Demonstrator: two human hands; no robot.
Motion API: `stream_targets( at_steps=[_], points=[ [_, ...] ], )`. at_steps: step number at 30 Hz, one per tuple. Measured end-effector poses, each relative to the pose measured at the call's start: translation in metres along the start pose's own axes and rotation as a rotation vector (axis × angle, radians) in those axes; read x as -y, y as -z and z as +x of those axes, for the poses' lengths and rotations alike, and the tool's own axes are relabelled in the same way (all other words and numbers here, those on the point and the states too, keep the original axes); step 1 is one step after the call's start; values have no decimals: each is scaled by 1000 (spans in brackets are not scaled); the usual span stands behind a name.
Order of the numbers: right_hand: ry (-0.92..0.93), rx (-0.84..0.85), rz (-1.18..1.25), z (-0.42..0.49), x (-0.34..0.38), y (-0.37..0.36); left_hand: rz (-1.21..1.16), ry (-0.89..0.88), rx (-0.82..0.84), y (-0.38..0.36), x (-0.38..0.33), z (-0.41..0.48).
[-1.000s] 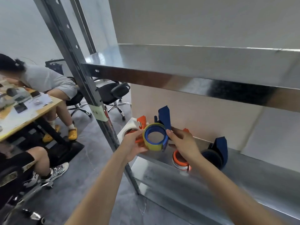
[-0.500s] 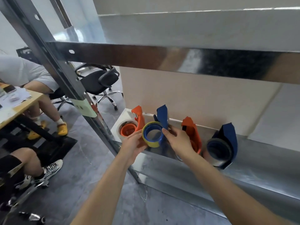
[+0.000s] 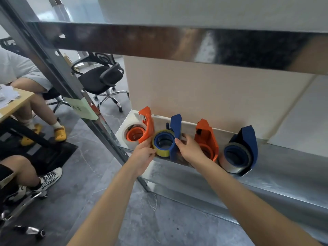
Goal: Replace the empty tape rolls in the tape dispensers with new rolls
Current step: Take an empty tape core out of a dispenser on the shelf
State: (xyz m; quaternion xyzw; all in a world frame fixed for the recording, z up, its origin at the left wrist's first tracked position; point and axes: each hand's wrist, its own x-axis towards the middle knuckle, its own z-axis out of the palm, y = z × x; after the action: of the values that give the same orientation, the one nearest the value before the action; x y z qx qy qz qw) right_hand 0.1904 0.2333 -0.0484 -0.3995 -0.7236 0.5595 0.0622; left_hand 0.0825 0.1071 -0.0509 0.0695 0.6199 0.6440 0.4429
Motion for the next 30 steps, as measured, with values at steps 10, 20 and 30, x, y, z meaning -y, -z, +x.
stream_targets(
  at_steps=[10, 20, 30],
  points=[
    [-24, 2, 46, -7, 18, 29, 124, -141, -235, -10, -25, -1],
    [229, -184, -367, -42, -8, 95, 1090, -563, 229, -91, -9, -17],
    [251, -176, -688, -61, -59, 101, 1275, -487, 184, -120, 47, 8]
  ],
)
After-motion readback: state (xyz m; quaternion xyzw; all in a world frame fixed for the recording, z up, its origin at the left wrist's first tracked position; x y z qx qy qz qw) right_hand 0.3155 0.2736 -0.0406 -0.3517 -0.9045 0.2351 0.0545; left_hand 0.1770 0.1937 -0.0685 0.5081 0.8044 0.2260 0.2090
